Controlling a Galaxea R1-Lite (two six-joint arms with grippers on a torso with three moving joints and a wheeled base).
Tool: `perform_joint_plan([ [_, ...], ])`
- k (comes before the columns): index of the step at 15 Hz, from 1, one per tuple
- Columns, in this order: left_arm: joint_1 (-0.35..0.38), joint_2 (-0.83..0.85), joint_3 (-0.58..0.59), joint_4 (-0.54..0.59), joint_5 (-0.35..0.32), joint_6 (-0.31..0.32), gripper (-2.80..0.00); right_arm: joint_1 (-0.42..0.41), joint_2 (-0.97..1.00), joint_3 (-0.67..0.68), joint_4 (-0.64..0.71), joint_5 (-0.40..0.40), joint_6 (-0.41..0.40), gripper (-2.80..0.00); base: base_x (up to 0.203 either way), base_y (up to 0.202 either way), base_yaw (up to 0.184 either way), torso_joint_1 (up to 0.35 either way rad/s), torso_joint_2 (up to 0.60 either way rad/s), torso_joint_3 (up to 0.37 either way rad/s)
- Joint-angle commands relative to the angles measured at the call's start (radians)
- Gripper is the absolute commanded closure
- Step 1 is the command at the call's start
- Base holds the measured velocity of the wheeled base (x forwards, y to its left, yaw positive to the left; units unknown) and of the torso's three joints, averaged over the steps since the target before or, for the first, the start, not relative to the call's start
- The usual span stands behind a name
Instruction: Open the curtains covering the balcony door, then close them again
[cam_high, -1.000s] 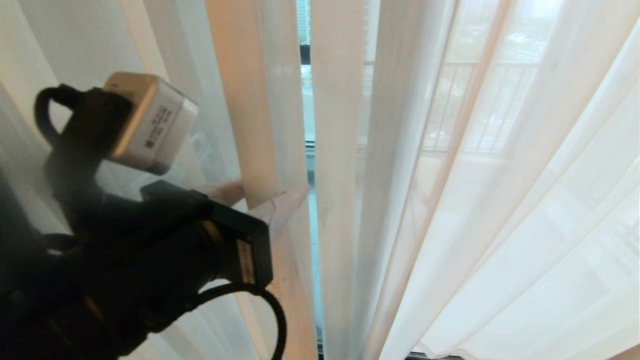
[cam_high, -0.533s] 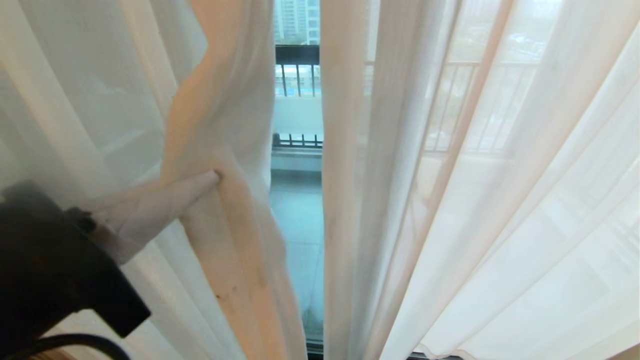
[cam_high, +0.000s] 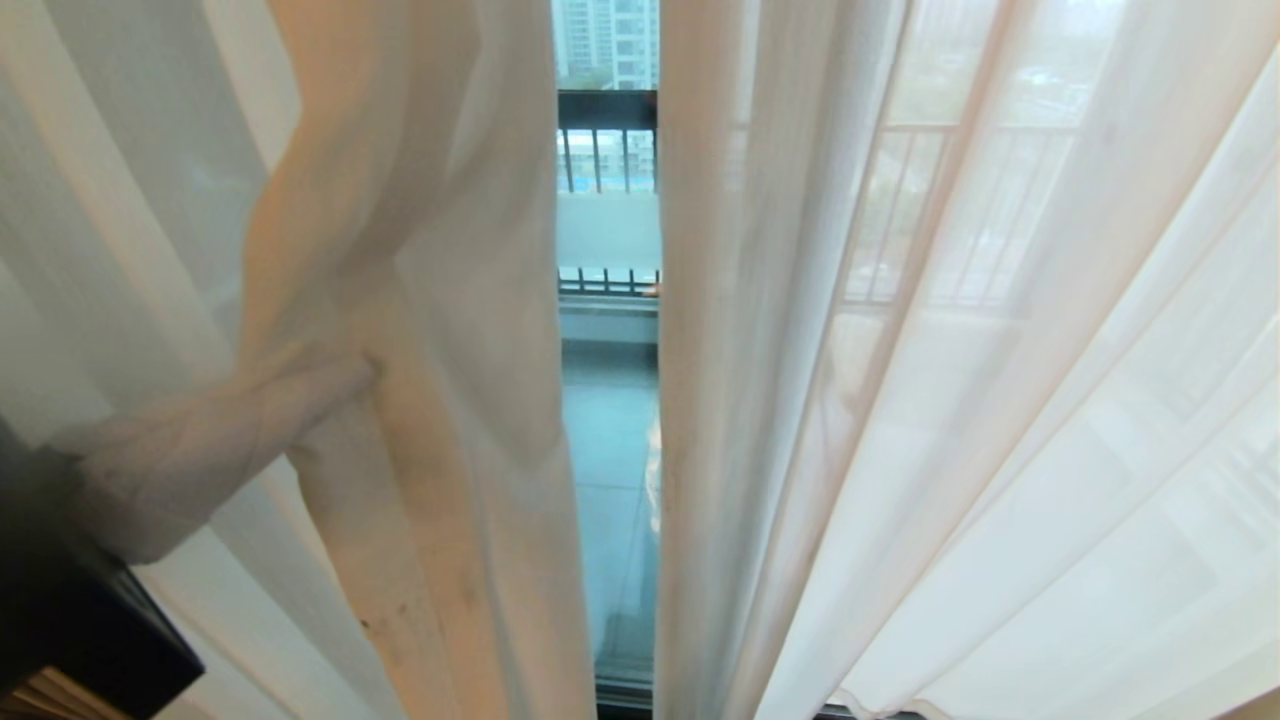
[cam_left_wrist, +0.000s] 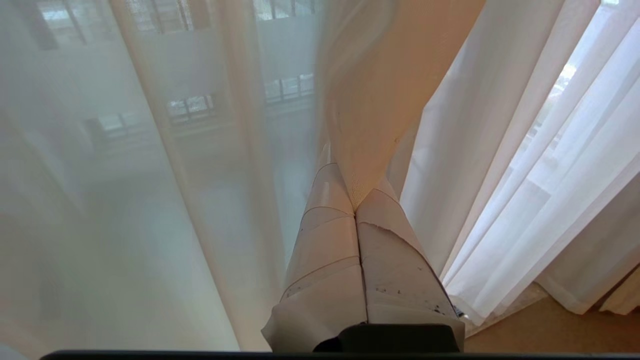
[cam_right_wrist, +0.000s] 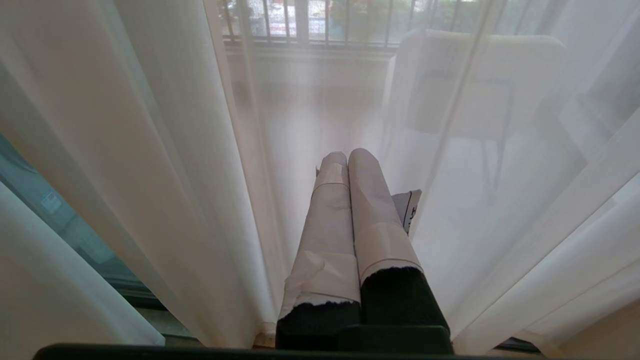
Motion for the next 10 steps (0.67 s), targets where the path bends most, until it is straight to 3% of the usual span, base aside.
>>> perform_joint_plan([
  [1, 0.001, 0.0, 0.001, -0.003, 0.005, -0.005, 0.0, 0.0, 0.001, 0.0, 0.0, 0.0, 0.0, 0.0, 0.0, 0.0, 0.0, 0.0, 0.0, 0.0],
  [3, 0.001, 0.005, 0.001, -0.003, 0.012, -0.005, 0.0, 0.0, 0.001, 0.0, 0.0, 0.0, 0.0, 0.0, 0.0, 0.0, 0.0, 0.0, 0.0, 0.0],
  [6, -0.006, 0.027, 0.0, -0.003, 0.077, -0.018, 0.0, 0.0, 0.001, 0.0, 0.0, 0.0, 0.0, 0.0, 0.0, 0.0, 0.0, 0.0, 0.0, 0.0],
  [7, -0.016, 0.033, -0.002, -0.001, 0.077, -0.025, -2.8, 0.0, 0.001, 0.0, 0.0, 0.0, 0.0, 0.0, 0.0, 0.0, 0.0, 0.0, 0.0, 0.0],
  [10, -0.043, 0.052, -0.012, 0.002, 0.066, -0.021, -2.8, 0.0, 0.001, 0.0, 0.0, 0.0, 0.0, 0.0, 0.0, 0.0, 0.0, 0.0, 0.0, 0.0],
])
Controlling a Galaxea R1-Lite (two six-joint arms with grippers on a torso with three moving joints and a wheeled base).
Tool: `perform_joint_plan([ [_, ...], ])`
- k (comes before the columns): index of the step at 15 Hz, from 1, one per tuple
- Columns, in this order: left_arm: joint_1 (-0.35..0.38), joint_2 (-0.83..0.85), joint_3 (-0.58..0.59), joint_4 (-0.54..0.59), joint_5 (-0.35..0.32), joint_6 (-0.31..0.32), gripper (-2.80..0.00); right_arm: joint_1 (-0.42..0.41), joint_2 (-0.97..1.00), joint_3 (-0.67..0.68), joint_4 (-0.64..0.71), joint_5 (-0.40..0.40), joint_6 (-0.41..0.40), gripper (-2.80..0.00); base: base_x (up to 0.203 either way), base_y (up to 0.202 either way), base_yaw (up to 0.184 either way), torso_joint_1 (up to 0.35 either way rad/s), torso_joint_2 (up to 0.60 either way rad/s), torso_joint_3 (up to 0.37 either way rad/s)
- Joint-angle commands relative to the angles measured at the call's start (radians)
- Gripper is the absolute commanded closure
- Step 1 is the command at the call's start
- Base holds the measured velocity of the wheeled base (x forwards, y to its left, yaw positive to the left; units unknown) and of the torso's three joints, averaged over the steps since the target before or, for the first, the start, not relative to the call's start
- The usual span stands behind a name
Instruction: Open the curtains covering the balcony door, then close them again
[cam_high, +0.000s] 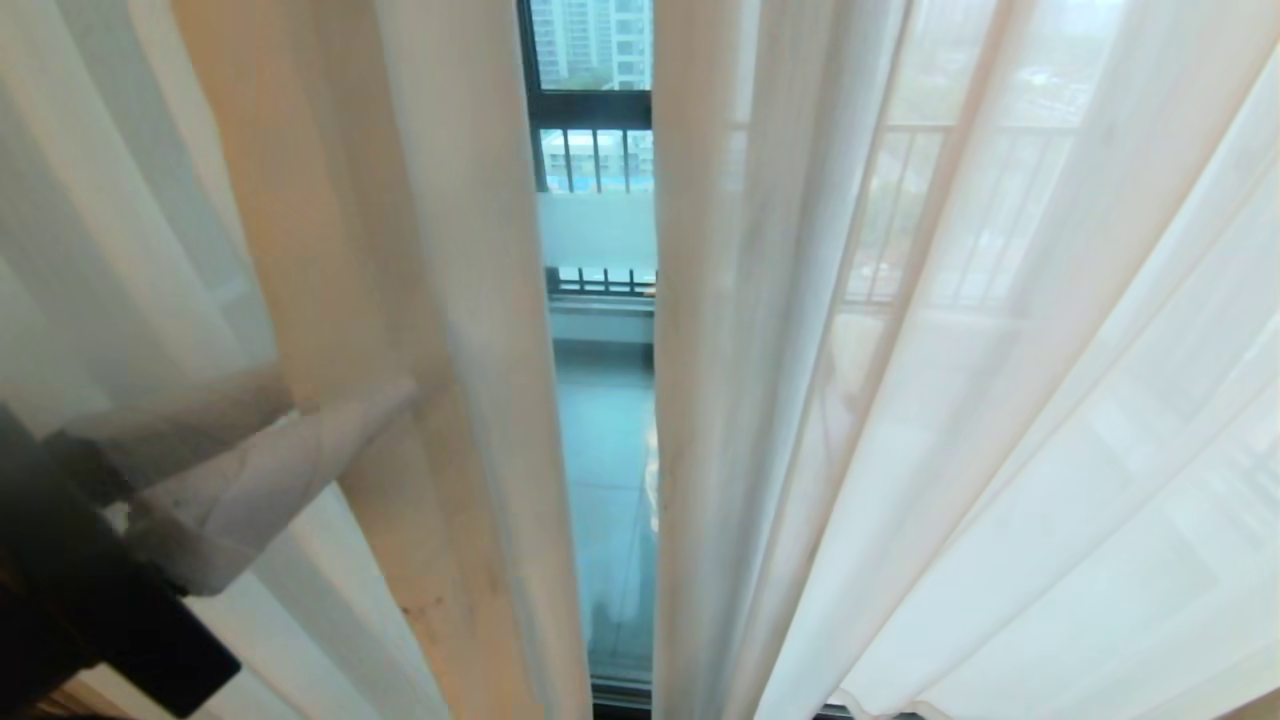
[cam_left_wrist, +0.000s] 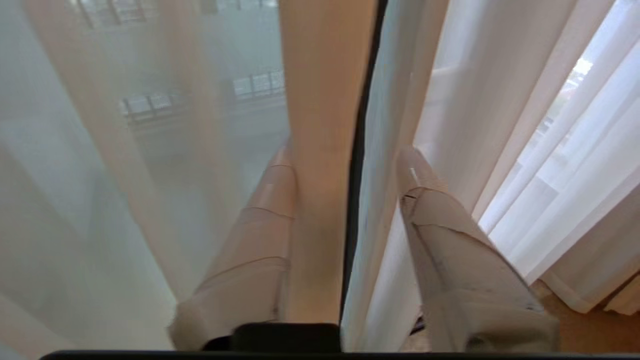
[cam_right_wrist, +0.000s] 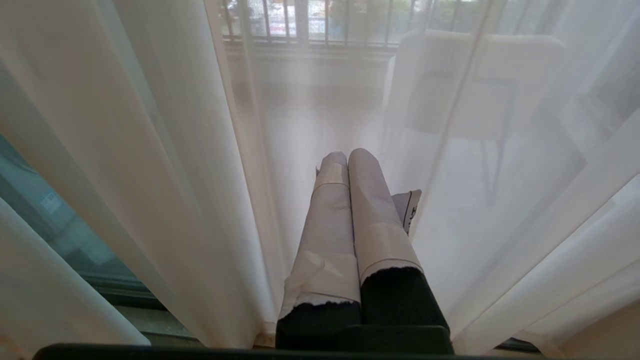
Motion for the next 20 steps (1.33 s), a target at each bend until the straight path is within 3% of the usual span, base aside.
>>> perform_joint_plan([
  [1, -0.026, 0.032, -0.014, -0.004, -0.006, 0.007, -2.8, 0.0, 0.001, 0.0, 0.0, 0.0, 0.0, 0.0, 0.0, 0.0, 0.0, 0.0, 0.0, 0.0],
  [11, -0.174, 0.152, -0.185, -0.009, -0.015, 0.068, -2.8, 0.0, 0.001, 0.0, 0.0, 0.0, 0.0, 0.0, 0.0, 0.0, 0.0, 0.0, 0.0, 0.0],
  [20, -0.174, 0.132, -0.173, -0.003, -0.003, 0.06, -2.8, 0.0, 0.001, 0.0, 0.0, 0.0, 0.0, 0.0, 0.0, 0.0, 0.0, 0.0, 0.0, 0.0],
])
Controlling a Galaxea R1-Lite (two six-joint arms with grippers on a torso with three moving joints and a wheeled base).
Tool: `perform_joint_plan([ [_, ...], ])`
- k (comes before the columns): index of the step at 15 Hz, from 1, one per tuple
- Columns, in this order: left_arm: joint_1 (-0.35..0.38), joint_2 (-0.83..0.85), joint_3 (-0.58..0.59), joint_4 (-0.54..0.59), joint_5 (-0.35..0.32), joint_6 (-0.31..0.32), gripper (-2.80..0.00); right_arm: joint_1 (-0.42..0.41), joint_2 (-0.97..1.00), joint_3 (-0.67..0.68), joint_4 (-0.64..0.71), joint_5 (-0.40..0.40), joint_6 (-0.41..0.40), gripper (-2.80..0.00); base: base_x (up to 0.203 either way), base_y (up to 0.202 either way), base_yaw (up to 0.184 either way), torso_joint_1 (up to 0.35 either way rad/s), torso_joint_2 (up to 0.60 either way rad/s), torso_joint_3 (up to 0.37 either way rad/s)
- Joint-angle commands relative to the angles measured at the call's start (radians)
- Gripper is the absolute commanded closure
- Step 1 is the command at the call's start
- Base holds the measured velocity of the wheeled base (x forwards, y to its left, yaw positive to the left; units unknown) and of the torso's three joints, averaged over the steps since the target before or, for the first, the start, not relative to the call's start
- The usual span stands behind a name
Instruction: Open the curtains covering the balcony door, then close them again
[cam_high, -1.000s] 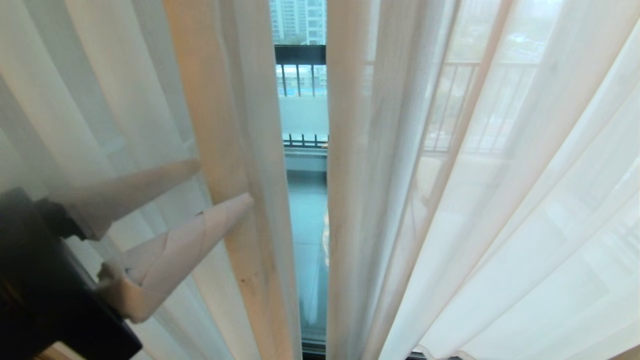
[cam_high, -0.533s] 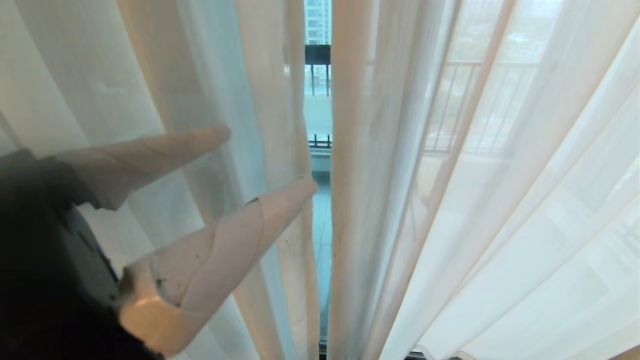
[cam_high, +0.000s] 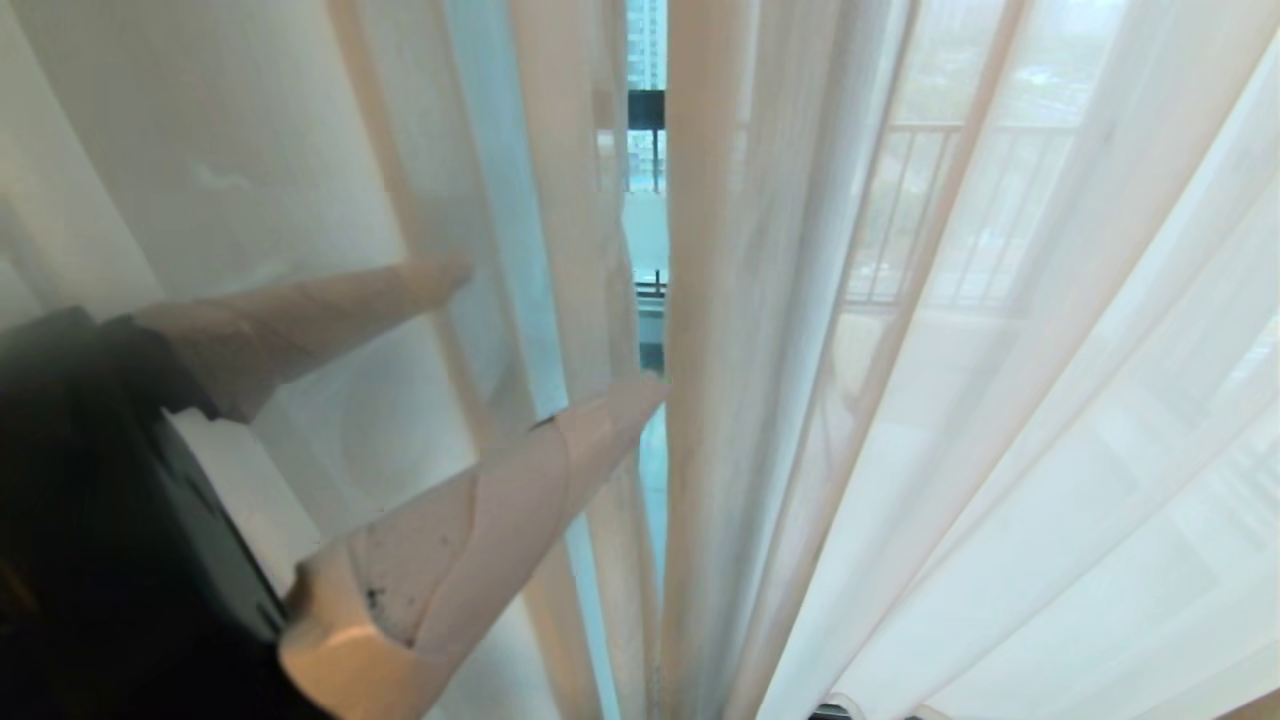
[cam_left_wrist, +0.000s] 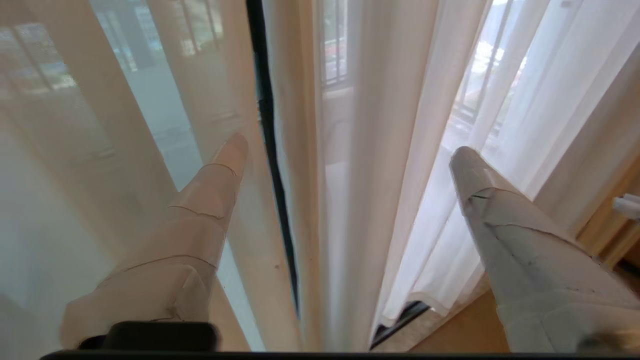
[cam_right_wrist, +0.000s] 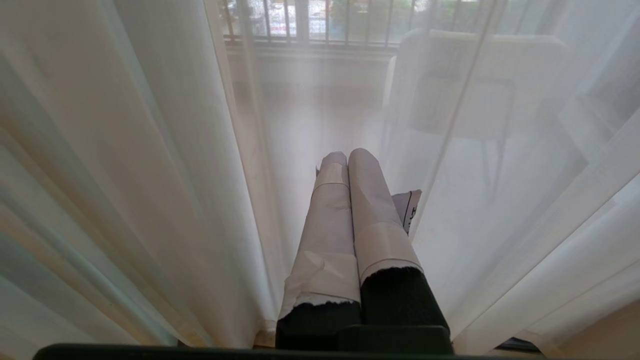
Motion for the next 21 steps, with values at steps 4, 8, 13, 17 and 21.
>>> perform_joint_plan([
  [4, 0.001, -0.097, 0.021, 0.004, 0.012, 0.017, 0.0, 0.0, 0.001, 0.0, 0.0, 0.0, 0.0, 0.0, 0.0, 0.0, 0.0, 0.0, 0.0, 0.0],
  [8, 0.136, -0.231, 0.085, 0.034, 0.012, 0.053, 0.0, 0.0, 0.001, 0.0, 0.0, 0.0, 0.0, 0.0, 0.0, 0.0, 0.0, 0.0, 0.0, 0.0],
  [13, 0.627, -0.392, 0.318, 0.173, -0.069, -0.007, 0.0, 0.0, 0.001, 0.0, 0.0, 0.0, 0.0, 0.0, 0.0, 0.0, 0.0, 0.0, 0.0, 0.0],
  [17, 1.104, -0.585, 0.585, 0.23, -0.522, -0.009, 0.0, 0.0, 0.001, 0.0, 0.0, 0.0, 0.0, 0.0, 0.0, 0.0, 0.0, 0.0, 0.0, 0.0],
  [21, 1.359, -0.919, 0.77, 0.289, -0.736, -0.017, 0.0, 0.0, 0.001, 0.0, 0.0, 0.0, 0.001, 0.0, 0.0, 0.0, 0.0, 0.0, 0.0, 0.0],
])
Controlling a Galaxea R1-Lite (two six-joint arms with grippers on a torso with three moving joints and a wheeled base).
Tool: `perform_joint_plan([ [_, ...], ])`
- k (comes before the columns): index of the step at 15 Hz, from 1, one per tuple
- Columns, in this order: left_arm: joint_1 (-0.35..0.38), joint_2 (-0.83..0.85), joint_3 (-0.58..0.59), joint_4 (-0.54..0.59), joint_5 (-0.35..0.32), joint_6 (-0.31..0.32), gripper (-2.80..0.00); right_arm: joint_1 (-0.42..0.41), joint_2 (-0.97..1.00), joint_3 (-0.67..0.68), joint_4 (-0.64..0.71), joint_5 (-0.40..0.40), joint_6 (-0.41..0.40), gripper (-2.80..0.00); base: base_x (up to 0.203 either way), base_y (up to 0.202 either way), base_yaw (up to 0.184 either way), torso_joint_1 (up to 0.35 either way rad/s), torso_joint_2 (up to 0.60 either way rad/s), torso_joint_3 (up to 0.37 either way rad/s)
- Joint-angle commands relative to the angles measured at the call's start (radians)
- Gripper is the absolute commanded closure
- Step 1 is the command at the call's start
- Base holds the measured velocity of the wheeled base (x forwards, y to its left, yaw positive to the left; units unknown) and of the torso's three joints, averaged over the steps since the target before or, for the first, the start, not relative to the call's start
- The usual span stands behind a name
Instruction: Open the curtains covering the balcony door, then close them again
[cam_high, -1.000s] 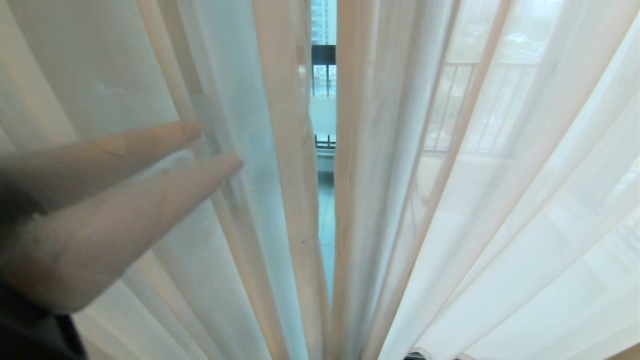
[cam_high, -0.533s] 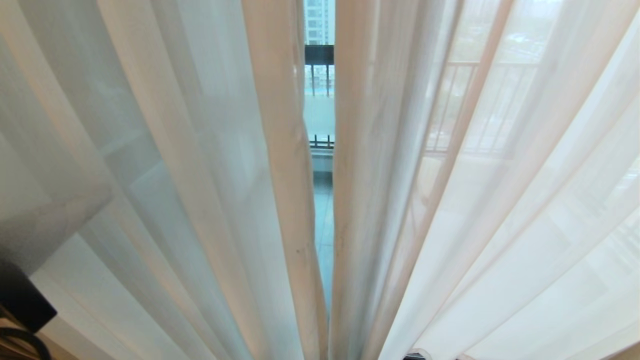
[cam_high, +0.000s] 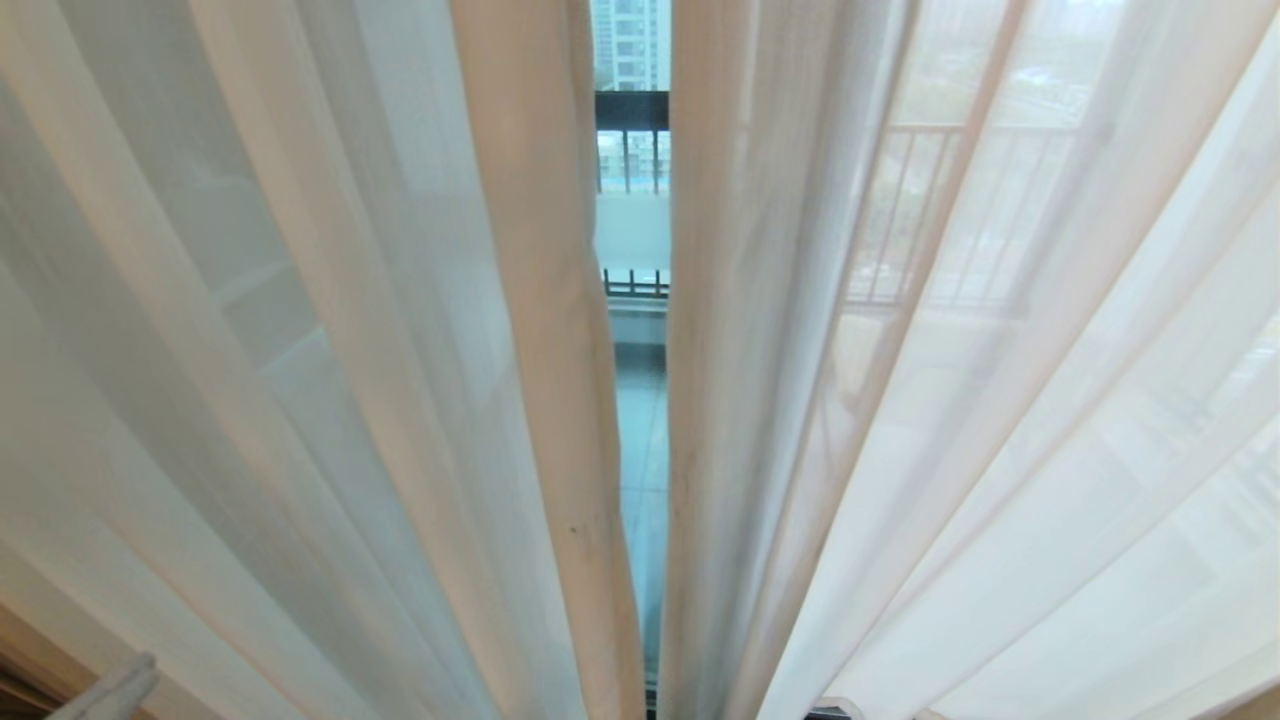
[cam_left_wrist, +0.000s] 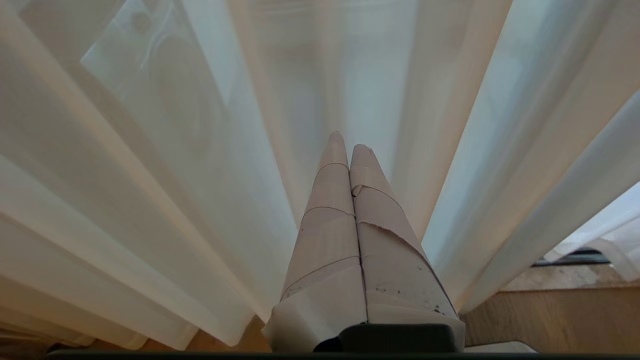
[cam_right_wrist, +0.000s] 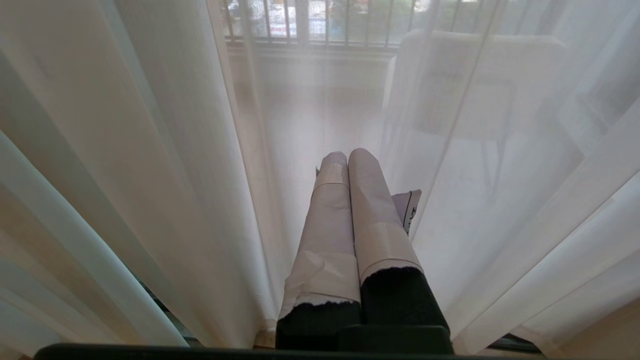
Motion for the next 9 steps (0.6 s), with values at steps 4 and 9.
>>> perform_joint_plan([
  [4, 0.076, -0.39, 0.068, 0.173, 0.046, -0.061, 0.0, 0.0, 0.001, 0.0, 0.0, 0.0, 0.0, 0.0, 0.0, 0.0, 0.0, 0.0, 0.0, 0.0],
  [9, 0.077, -0.388, 0.082, 0.152, 0.056, -0.071, 0.0, 0.0, 0.001, 0.0, 0.0, 0.0, 0.0, 0.0, 0.0, 0.0, 0.0, 0.0, 0.0, 0.0],
])
